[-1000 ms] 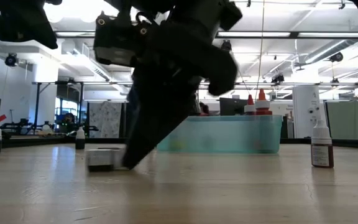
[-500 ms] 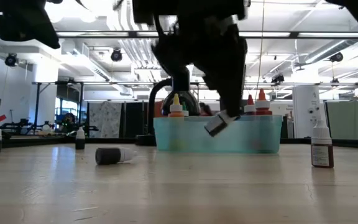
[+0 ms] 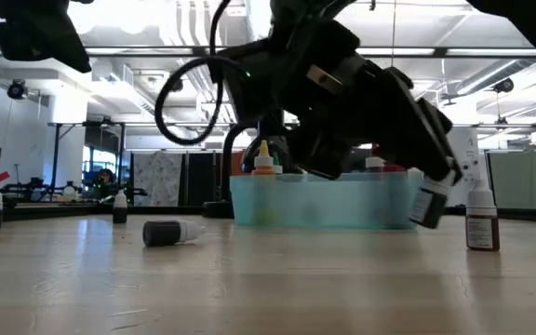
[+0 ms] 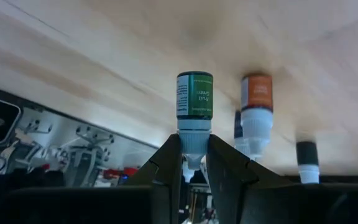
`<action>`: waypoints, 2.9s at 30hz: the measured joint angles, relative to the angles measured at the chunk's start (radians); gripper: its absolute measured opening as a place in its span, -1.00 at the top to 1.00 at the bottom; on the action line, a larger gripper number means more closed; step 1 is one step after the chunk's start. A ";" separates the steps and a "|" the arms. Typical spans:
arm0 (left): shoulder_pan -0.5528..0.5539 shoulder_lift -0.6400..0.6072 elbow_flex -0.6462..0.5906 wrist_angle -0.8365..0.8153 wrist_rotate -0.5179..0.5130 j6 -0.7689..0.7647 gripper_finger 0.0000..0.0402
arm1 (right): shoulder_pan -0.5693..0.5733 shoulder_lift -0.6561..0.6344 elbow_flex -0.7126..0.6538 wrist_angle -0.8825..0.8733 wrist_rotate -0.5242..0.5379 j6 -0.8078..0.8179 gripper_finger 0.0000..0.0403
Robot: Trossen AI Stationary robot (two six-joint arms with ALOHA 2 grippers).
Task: Pick & Place food coloring
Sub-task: Move the green food coloring bottle to the middle left of the table, then move the red food coloring bottle to the middle of the table
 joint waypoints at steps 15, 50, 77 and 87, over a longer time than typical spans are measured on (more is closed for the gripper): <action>0.000 0.000 0.000 0.000 0.001 0.021 1.00 | -0.017 0.002 -0.031 0.108 -0.018 0.016 0.73; 0.000 0.000 0.000 0.000 0.008 0.039 1.00 | -0.029 0.001 0.144 0.145 0.153 -0.020 0.21; 0.000 0.000 0.000 -0.001 0.031 0.029 1.00 | 0.036 0.063 0.228 0.571 0.569 -1.220 0.20; 0.000 0.000 0.000 -0.001 0.031 0.040 1.00 | 0.036 0.082 0.188 0.579 0.586 -1.221 0.20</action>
